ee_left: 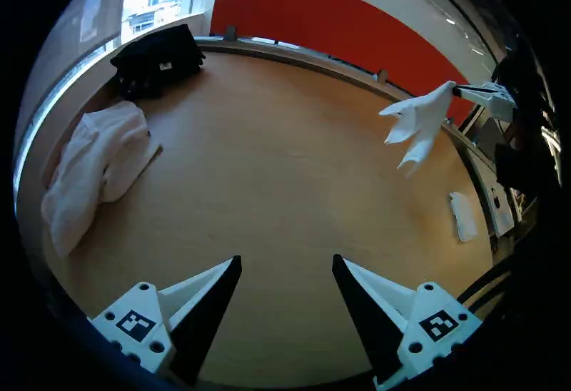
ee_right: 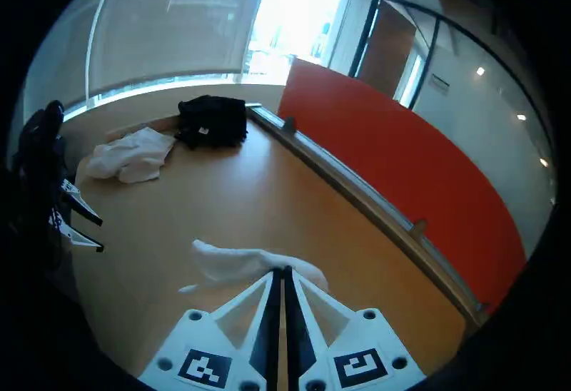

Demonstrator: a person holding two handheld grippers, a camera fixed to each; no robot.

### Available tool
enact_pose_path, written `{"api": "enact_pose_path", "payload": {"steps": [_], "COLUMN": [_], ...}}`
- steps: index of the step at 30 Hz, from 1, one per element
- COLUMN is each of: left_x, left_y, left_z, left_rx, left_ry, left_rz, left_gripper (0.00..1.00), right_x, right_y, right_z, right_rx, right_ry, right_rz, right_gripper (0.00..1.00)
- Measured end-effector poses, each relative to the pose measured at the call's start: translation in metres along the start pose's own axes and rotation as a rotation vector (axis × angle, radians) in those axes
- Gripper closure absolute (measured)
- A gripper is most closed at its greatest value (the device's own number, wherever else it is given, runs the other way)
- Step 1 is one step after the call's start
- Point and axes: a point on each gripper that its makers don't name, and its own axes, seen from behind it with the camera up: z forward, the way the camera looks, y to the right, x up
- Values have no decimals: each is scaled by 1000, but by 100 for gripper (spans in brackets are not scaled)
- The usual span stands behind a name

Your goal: Fold towel

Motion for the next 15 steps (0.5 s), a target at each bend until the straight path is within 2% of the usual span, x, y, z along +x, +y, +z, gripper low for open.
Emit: {"api": "enact_pose_path", "payload": {"steps": [15], "left_x": [0], "left_y": [18], "left_z": [4], "left_rx": [0], "left_ry": [-12], "left_rz": [40], "left_gripper": [6], "right_x": [-53], "right_y": [64], "right_z": [-45], "right_rx": [-58], "right_ry": [-37], "right_rz": [49], "right_gripper": [97]}}
